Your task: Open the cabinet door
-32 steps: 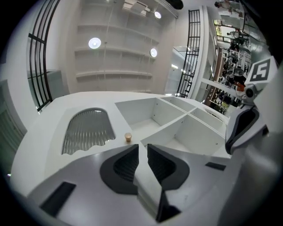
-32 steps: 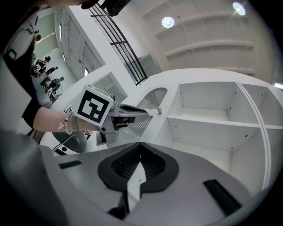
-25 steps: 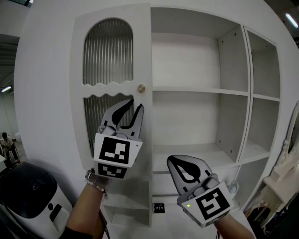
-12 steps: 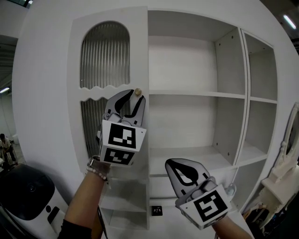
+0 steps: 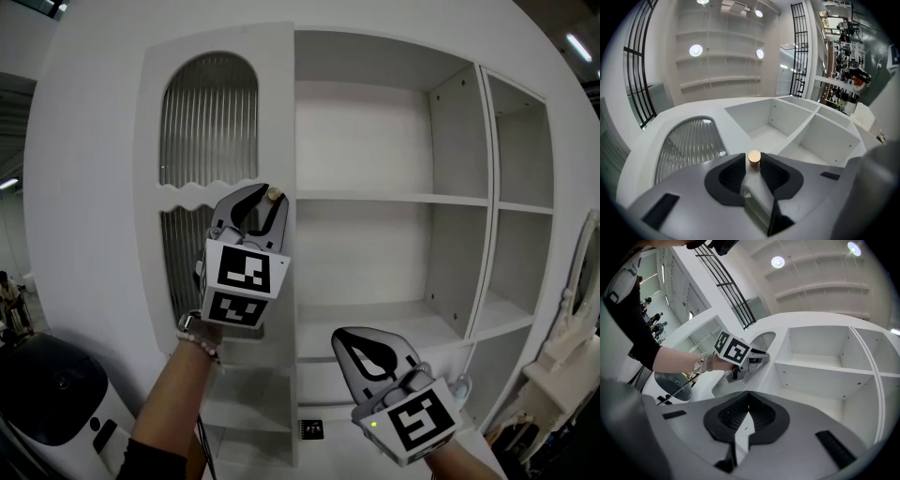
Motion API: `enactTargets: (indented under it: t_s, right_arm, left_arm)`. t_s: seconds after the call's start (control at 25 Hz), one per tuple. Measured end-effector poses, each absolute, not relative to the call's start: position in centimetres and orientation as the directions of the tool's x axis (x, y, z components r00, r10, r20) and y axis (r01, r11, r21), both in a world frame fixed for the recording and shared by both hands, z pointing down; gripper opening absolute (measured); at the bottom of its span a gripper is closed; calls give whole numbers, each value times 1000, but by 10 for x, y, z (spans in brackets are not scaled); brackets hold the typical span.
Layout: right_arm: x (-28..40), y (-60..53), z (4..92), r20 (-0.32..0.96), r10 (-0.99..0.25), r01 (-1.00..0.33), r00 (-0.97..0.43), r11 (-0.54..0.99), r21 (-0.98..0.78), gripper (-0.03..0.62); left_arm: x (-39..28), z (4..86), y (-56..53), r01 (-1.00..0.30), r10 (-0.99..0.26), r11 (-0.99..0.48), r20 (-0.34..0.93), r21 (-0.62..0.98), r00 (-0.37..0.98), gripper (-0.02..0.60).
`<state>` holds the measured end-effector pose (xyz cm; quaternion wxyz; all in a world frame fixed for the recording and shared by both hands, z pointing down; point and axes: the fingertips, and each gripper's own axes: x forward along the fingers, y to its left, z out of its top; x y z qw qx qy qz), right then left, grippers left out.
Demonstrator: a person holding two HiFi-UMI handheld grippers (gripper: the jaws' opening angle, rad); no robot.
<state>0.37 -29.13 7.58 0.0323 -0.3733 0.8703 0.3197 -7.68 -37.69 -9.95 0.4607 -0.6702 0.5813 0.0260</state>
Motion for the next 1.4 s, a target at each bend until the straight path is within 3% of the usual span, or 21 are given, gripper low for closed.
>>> enactTargets:
  t_s: [0.08,0.8,1.4]
  right_arm:
    - [5,-291,75,-296,-630,-672,-718,515,533,2]
    - [5,-284,81,-284,-635,-671,-718,525,524,2]
    - [-11,-282,98,-224,-603,-632,-765,640,436,3]
  left_arm:
    - [-76,-99,-377,-796,-761,106,-563,-596,321,76]
    - [-75,-98,-360,-790,-769,72,-539,-608,345,74]
    - [-78,-98,-331,-796,-761,35,-533,-604,371,72]
